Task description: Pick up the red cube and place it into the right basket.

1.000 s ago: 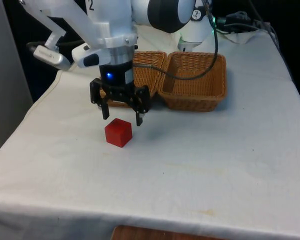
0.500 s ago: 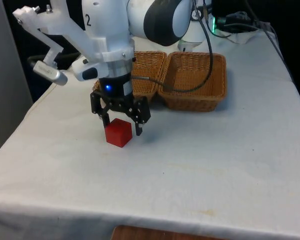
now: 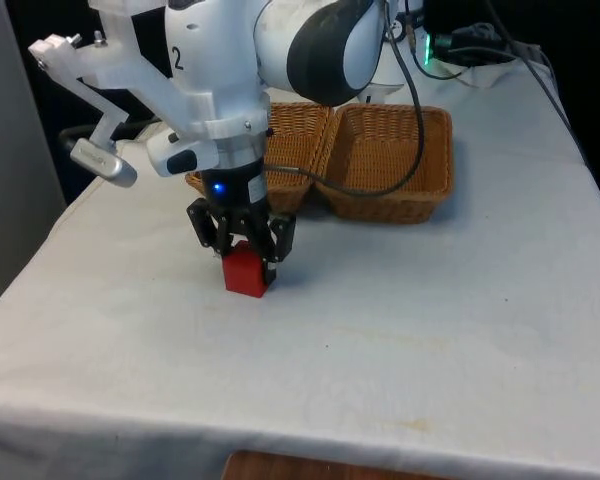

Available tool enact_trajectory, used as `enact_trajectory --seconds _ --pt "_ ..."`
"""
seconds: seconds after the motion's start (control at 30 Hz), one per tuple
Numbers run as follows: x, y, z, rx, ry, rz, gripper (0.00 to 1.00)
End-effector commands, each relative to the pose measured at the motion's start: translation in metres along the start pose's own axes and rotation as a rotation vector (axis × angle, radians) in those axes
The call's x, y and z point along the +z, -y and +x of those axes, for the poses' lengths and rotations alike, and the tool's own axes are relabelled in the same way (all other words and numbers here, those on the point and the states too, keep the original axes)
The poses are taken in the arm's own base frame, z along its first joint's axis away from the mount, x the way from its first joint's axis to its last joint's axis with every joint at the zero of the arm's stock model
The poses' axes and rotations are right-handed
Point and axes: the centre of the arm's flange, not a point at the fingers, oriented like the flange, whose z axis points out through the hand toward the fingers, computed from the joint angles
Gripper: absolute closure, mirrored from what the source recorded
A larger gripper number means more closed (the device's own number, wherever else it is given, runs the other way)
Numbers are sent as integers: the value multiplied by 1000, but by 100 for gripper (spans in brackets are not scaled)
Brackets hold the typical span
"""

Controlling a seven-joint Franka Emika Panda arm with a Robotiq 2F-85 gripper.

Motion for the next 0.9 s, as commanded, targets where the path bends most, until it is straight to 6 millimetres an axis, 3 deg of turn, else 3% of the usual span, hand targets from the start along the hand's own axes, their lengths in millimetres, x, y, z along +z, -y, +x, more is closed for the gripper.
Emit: enact_trajectory --seconds 0.0,0.03,0.07,0.33,0.73,0.77,0.87 --pt "2 0 1 3 -2 6 87" --pt "2 1 1 2 -2 6 97" --pt "2 1 1 2 -2 6 98" --pt "1 0 1 2 -3 5 97" --pt "-38 -6 -6 4 14 4 97" --pt "-34 -5 -4 5 16 7 97" --pt "-51 -8 -10 5 18 6 97"
